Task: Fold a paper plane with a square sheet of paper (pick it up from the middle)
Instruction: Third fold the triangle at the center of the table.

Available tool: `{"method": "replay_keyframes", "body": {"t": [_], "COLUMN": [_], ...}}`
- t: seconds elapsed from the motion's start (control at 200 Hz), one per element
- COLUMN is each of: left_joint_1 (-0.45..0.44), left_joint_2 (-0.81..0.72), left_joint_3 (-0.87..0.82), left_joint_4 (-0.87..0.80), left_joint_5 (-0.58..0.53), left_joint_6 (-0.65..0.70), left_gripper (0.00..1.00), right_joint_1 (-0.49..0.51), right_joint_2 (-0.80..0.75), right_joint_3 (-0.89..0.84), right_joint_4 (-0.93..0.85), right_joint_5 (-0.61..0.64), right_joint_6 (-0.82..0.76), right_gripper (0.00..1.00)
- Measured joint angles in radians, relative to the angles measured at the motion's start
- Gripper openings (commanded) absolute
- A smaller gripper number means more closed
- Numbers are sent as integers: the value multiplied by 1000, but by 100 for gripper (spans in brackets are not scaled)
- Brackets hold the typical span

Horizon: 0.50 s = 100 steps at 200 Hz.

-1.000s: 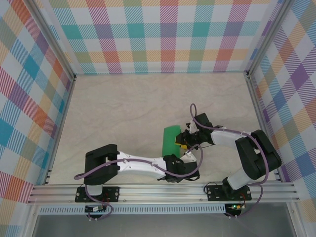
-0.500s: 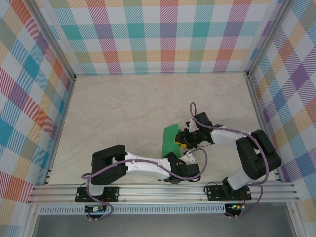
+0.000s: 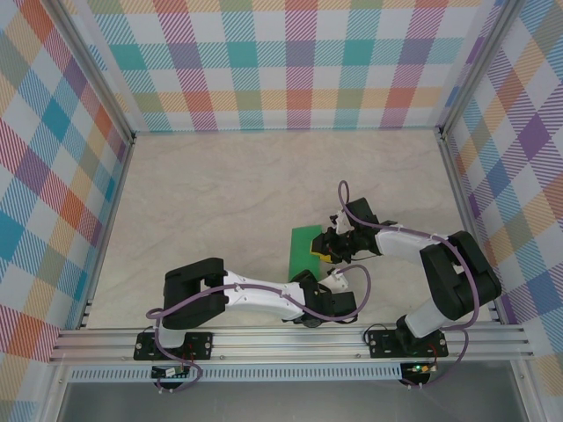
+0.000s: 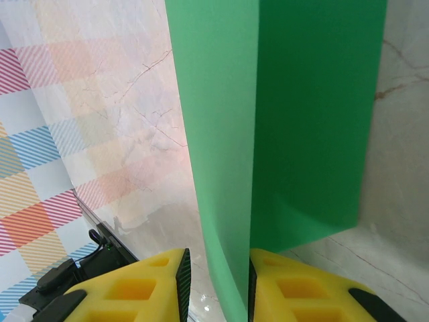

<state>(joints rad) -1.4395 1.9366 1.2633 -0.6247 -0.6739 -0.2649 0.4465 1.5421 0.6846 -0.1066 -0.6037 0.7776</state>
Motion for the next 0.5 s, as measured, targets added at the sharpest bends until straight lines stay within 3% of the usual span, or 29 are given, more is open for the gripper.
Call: {"method": "replay_keyframes", "body": {"t": [0.2,0.5], "left_joint_1": [0,12], "left_joint_2": [-4,-60], "left_joint_3": [0,-29], "left_joint_4": [8,35], "left_joint_5": [-2,3], "left_joint_6": [0,-4], "left_gripper": [22,1], "right_joint_1": [0,0], "right_joint_2": [2,17], "right_joint_3": [0,0], "right_joint_4": [-11,-23], "right_joint_5": [3,16], "right_joint_6": [0,-1], "right_gripper": [30,31]}}
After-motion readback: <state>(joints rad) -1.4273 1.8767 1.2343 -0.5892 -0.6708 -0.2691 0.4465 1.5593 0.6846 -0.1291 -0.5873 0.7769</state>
